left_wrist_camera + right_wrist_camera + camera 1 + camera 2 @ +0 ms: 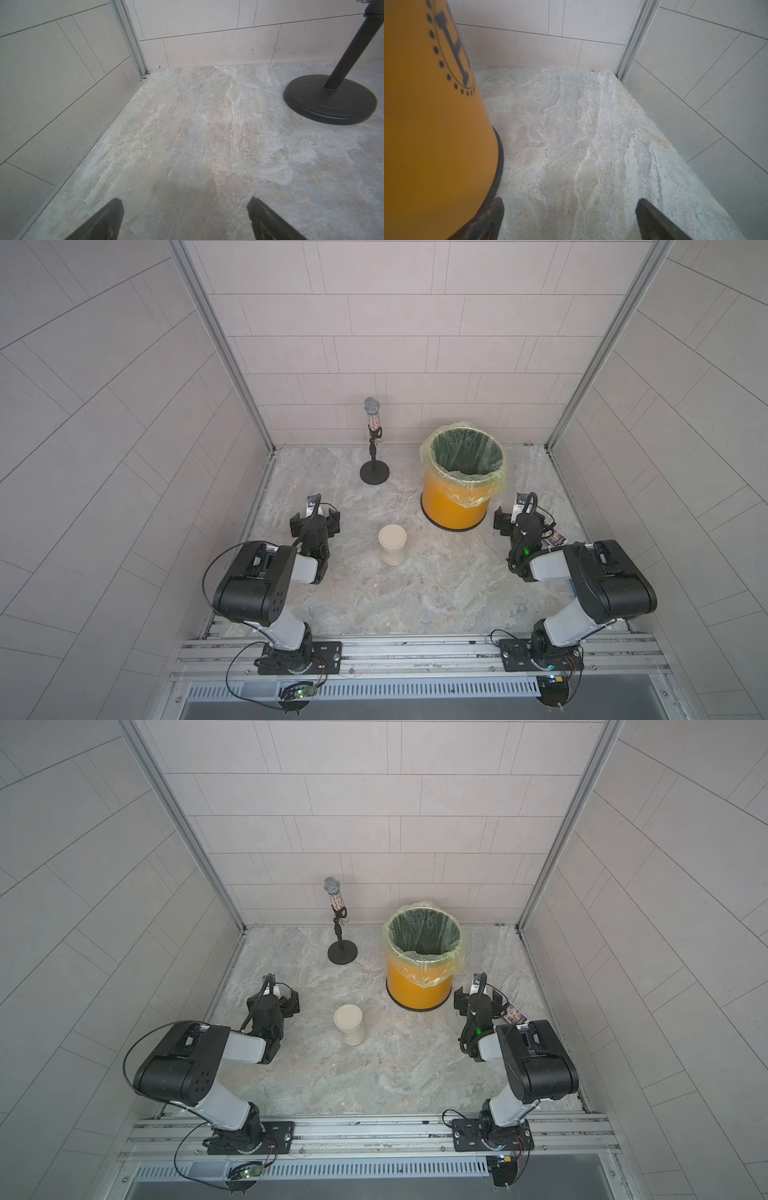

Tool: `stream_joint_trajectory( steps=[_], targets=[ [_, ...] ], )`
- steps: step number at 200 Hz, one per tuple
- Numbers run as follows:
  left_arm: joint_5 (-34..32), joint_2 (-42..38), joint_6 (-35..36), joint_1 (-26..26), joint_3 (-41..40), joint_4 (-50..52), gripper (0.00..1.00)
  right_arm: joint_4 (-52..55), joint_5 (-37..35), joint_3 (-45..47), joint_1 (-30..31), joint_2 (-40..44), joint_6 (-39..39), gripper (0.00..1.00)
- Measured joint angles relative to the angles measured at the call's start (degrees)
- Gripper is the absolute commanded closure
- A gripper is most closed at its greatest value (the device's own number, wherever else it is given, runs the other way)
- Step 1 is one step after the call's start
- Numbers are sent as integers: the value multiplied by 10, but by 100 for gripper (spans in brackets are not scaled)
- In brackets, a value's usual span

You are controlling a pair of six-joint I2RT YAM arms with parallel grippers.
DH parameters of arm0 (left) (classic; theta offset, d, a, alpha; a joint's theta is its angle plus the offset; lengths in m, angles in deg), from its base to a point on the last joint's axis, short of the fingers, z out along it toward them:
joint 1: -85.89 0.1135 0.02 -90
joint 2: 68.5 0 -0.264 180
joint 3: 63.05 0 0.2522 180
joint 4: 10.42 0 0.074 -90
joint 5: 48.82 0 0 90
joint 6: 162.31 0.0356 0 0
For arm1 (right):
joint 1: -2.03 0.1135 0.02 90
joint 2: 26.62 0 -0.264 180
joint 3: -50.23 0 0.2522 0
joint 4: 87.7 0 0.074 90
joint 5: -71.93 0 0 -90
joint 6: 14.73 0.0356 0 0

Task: Empty expired oatmeal from jars
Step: Pick up the jar from the center of the board.

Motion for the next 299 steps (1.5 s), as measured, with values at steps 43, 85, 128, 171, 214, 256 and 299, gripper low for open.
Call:
stream_joint_trajectory(
  steps=[43, 85, 128, 171, 214, 256, 299],
  targets=[
    [0, 0, 0, 0, 0, 0, 0, 0, 0, 0, 0, 0, 0, 0],
    [0, 0, 0, 0, 0, 0, 0, 0, 0, 0, 0, 0, 0, 0],
    [0, 0, 0, 0, 0, 0, 0, 0, 0, 0, 0, 0, 0, 1],
    [0, 0, 0, 0, 0, 0, 0, 0, 0, 0, 0, 0, 0, 0],
    [-15, -9, -1, 0, 1, 16, 0, -4, 19, 16, 0, 18, -7, 1],
    [-49, -96, -13, 0, 53, 146, 0, 90, 42, 23, 0, 196, -24, 1],
    [-42, -166, -69, 0, 170, 353, 0, 284, 88, -64, -1, 360, -89, 1]
  ],
)
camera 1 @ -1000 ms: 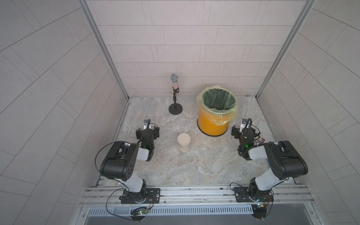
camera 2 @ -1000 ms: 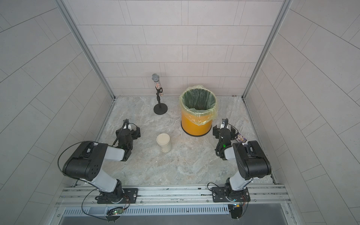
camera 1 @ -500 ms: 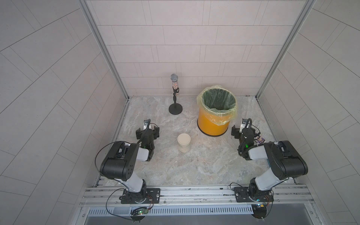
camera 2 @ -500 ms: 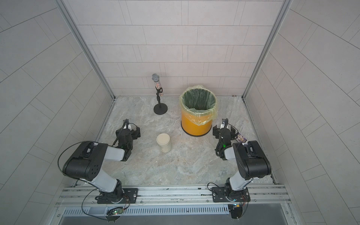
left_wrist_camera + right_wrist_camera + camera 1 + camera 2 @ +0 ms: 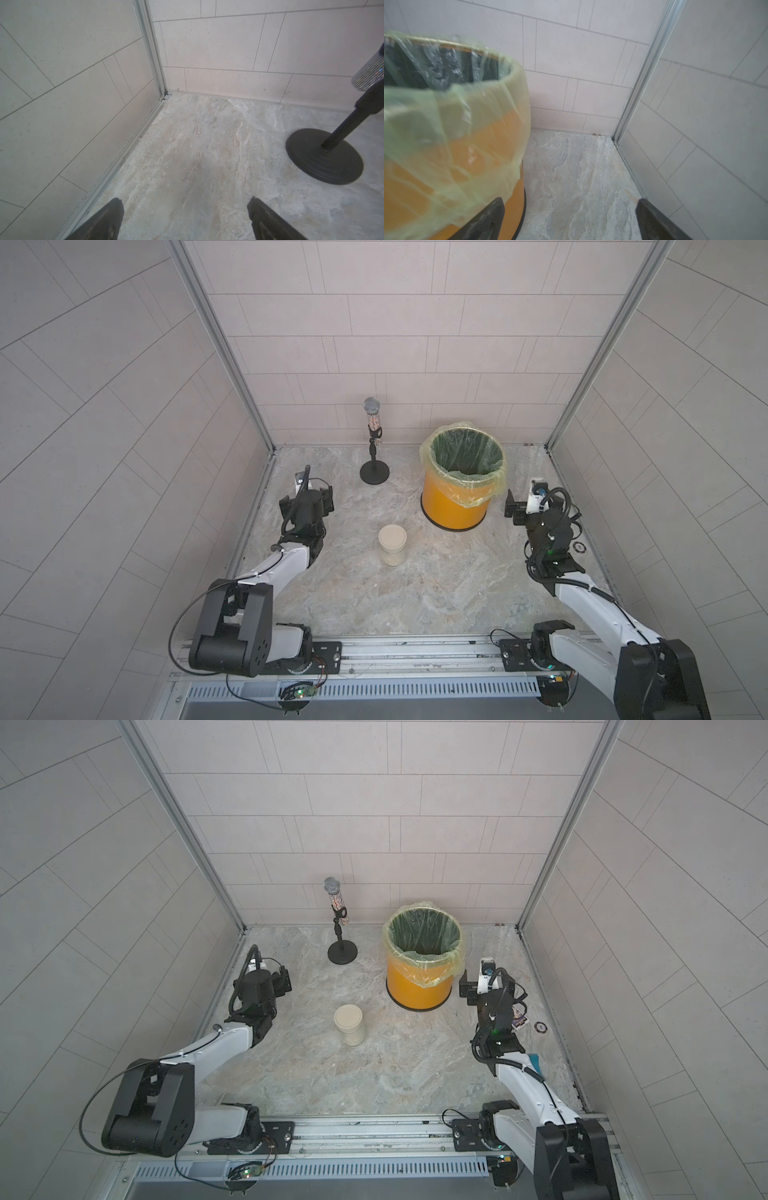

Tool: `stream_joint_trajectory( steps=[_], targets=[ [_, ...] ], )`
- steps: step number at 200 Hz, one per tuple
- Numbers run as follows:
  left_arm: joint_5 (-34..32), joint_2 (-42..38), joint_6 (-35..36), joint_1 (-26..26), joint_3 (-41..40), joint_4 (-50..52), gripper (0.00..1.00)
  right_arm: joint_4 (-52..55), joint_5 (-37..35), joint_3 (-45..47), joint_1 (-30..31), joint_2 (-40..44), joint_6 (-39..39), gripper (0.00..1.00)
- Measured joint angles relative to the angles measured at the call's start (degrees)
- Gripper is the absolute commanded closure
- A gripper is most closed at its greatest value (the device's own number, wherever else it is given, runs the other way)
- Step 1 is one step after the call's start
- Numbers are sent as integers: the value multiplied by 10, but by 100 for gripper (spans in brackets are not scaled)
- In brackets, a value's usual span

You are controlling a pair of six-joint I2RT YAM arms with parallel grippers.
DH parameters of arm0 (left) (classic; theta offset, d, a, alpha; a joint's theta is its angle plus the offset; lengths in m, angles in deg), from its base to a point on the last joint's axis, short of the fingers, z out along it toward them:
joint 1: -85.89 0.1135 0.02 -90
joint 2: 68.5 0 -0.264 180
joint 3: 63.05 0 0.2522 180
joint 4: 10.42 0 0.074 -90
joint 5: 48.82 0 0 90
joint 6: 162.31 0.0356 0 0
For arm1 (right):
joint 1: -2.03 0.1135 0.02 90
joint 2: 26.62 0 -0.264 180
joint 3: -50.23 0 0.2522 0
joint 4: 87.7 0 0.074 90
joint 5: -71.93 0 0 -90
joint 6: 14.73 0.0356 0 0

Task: Empty expired oatmeal from jars
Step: Pick up the jar from the center of the board.

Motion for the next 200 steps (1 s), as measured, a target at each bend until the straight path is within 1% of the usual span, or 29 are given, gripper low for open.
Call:
stream_joint_trajectory(
  steps=[20, 43, 56, 79, 97, 111, 127, 150, 166, 200],
  targets=[
    [33, -35, -35, 0, 37, 87, 0, 108, 36, -62, -3, 30, -43, 0],
    [87, -99, -78, 0, 34, 141, 0, 269, 90, -173, -7, 20, -87, 0],
    [118, -139, -101, 0, 26, 161, 0, 341, 124, -236, -9, 8, -101, 1],
    [169, -215, -141, -6, 2, 196, 0, 423, 188, -296, -9, 15, -115, 1],
    [189, -268, -160, -24, -14, 230, 0, 486, 237, -333, -8, 19, -115, 1],
    [201, -312, -169, -53, -22, 261, 0, 541, 272, -382, -2, 2, -115, 1],
    [215, -356, -174, -90, -25, 290, 0, 598, 316, -451, 14, -37, -119, 1],
    [222, -386, -178, -151, -25, 327, 0, 670, 363, -521, 53, -91, -135, 1],
    [219, -388, -179, -200, -25, 353, 0, 720, 376, -551, 102, -123, -153, 1],
    [201, -383, -180, -304, -25, 392, 0, 808, 365, -600, 243, -189, -190, 1]
  ],
)
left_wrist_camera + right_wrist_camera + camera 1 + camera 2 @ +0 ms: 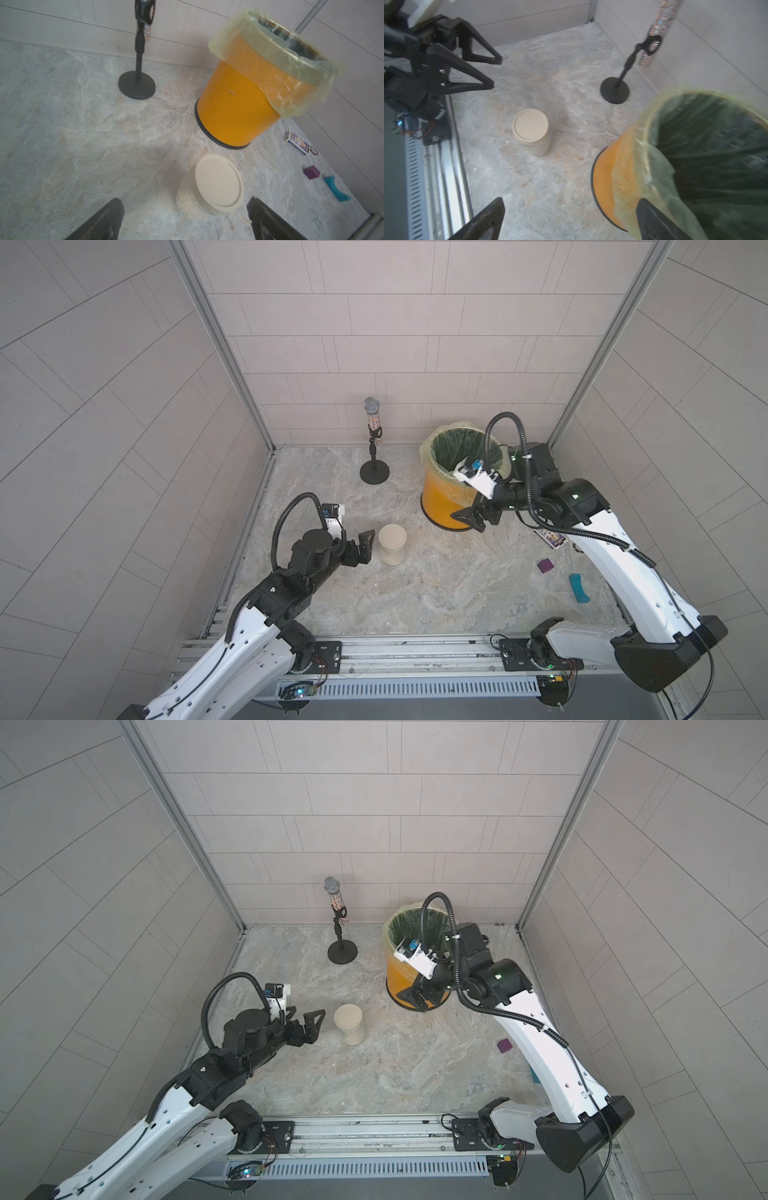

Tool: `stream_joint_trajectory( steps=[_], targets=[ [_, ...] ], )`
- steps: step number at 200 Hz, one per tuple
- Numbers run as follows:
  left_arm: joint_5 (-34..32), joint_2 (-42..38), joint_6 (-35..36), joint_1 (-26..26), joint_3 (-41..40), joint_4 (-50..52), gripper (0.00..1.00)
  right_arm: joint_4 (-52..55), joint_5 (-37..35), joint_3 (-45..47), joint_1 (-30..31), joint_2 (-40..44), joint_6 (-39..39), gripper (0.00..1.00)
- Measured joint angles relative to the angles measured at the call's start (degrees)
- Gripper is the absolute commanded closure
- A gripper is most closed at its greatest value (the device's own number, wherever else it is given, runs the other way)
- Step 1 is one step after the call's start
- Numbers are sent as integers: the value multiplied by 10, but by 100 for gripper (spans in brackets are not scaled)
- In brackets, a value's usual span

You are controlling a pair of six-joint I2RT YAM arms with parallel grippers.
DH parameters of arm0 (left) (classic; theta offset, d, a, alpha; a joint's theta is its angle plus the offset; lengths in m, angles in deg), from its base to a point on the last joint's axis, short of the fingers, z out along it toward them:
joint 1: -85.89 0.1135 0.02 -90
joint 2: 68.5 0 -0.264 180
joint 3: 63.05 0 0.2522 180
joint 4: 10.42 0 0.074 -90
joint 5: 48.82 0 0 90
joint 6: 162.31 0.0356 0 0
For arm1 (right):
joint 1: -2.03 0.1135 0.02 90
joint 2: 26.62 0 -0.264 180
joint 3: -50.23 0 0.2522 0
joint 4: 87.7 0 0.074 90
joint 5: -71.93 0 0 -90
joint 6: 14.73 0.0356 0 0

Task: Empty expired oatmeal from jars
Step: Pick up the jar from the center of the board.

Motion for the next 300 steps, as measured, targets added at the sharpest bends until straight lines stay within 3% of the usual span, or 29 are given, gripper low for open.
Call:
stream_joint_trajectory(
  steps=[41, 130, 201, 300],
  targets=[
    [-54, 16, -3, -104, 0, 24, 0, 42, -32, -31, 111, -72, -17, 1],
    [-194, 8, -45, -285, -43, 50, 0, 40, -59, -95, 162, -252, 4, 0],
    [-294, -93, -119, -301, -117, 93, 0, 38, -61, -170, 164, -350, 45, 1],
    [-304, -116, -152, -301, -148, 101, 0, 42, -106, -209, 206, -398, 80, 1]
  ],
)
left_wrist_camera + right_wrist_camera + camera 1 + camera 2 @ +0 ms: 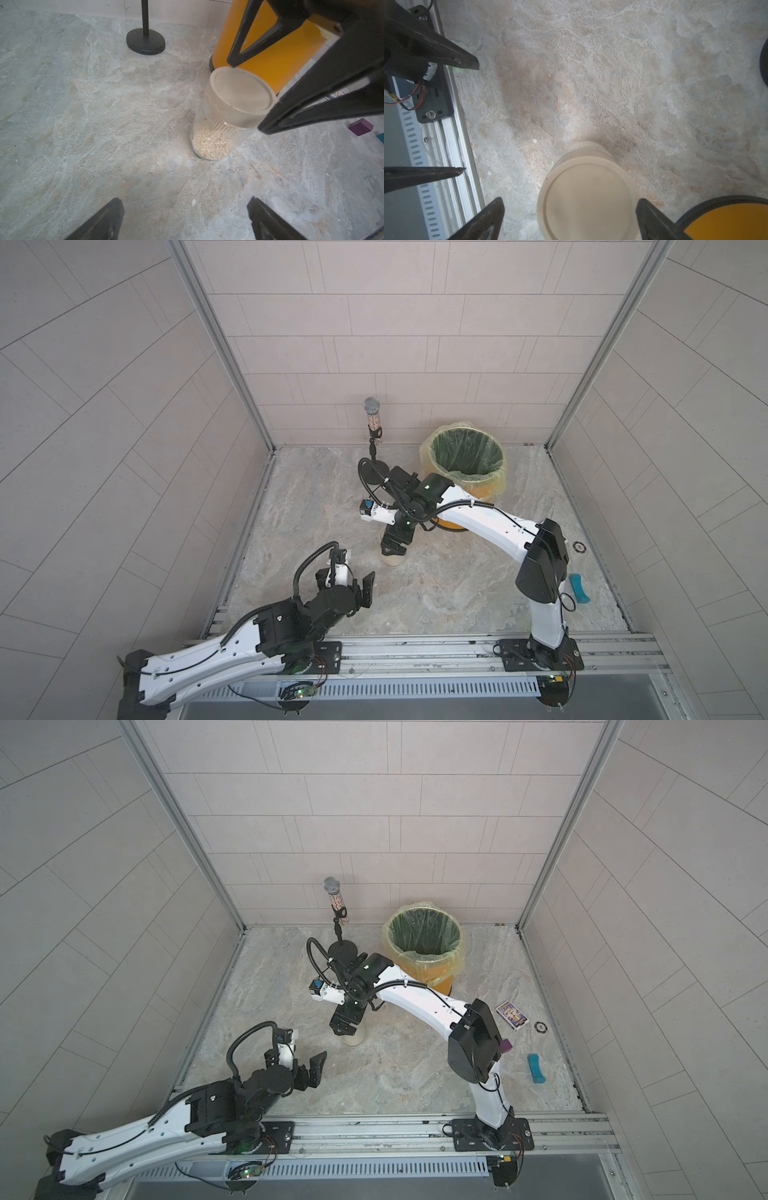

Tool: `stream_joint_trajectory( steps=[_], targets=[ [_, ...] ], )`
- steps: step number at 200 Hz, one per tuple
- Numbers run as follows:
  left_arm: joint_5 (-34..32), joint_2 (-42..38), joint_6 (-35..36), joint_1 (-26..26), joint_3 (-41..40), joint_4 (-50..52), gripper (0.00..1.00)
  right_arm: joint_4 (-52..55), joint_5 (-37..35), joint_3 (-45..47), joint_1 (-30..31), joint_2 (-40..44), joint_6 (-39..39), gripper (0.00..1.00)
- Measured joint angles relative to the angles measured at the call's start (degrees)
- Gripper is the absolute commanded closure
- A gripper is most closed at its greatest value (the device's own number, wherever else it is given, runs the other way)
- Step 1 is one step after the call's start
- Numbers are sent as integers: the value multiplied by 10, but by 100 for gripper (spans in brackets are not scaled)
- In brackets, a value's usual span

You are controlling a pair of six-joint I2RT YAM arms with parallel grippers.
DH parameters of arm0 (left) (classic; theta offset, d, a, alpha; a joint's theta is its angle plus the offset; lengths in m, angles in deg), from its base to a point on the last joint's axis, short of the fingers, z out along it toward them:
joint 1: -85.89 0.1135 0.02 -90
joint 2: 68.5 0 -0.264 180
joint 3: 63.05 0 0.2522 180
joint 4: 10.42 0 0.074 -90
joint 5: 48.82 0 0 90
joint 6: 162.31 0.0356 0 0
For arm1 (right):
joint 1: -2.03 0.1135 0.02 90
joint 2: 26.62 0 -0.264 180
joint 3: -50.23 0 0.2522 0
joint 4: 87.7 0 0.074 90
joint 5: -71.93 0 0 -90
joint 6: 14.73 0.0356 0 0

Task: Empty expired oatmeal from jars
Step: Pick up the jar from the center of the board.

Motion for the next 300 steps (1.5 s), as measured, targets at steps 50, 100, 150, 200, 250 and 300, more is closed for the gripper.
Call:
stream_joint_trajectory(
  steps=[50, 100, 150, 200, 250, 300],
  targets=[
    [2, -2, 0, 0, 0, 0, 0, 13, -26, -25, 2, -35, 10, 1],
    [2, -12, -2, 0, -2, 0, 0, 20, -44, -31, 1, -43, 15, 0],
    [2, -23, -5, 0, -7, 0, 0, 25, -43, -35, 1, -43, 17, 9],
    [2, -30, -6, 0, -16, -3, 0, 28, -41, -32, 1, -43, 19, 21],
    [7, -14, 10, 0, -39, -56, 0, 28, -37, -32, -2, -43, 19, 57],
    [18, 61, 59, 0, -67, -175, 0, 37, -25, -34, -14, -43, 21, 77]
  ],
)
